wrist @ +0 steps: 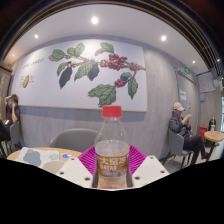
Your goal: Pour water
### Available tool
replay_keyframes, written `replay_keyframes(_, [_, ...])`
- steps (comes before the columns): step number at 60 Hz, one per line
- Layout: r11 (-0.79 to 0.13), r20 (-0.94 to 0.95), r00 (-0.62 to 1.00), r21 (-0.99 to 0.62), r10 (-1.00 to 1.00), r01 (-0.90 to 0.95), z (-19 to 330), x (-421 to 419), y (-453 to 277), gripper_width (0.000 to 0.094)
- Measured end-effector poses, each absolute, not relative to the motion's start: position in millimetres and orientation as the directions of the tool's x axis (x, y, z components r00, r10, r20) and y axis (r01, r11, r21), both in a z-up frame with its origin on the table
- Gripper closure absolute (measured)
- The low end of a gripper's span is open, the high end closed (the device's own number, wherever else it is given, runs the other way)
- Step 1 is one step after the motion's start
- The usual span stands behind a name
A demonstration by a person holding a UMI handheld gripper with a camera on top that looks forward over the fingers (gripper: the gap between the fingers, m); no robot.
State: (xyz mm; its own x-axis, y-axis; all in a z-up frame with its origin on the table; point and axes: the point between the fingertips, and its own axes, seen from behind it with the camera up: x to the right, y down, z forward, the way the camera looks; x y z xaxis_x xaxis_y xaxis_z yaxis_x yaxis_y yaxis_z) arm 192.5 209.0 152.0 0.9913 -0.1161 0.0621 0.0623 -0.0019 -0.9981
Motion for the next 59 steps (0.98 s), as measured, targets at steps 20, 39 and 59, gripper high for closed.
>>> replay_keyframes(20, [-0.071, 0.009, 0.993, -0.997, -0.114, 0.001, 143, 203, 212, 0.0257])
replay_keyframes(39, [-0.16, -0.062, 0.998, -0.985, -0.021, -0.065, 130, 158, 112, 0.0085])
replay_keyframes(59, [-0.194, -0.079, 0.991, -0.979, 0.11, -0.056, 111, 61, -21, 0.0089])
